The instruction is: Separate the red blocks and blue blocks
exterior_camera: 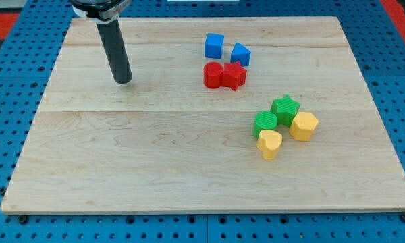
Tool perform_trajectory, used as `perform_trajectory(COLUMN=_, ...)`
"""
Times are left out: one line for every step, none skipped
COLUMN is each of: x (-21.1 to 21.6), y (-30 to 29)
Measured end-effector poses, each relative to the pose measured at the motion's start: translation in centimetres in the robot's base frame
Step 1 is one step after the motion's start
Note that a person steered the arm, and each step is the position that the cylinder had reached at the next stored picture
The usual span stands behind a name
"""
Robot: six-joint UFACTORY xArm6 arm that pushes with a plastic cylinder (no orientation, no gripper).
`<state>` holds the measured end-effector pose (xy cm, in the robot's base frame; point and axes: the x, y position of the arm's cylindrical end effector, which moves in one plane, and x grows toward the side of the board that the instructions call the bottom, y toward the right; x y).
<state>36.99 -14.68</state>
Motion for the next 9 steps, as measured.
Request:
perform_trajectory(x=0.6, y=0.2)
perform_trajectory(x=0.6, y=0.7)
perform_trajectory(x=0.0, y=0.7)
perform_trajectory(x=0.0, y=0.7)
perform_trajectory(x=0.0, y=0.7)
perform_trajectory(x=0.0, y=0.5)
perform_trajectory(x=-0.2, y=1.7)
perform_trajectory(x=-4.9, y=9.0)
perform_trajectory(x=-5.6, y=11.1)
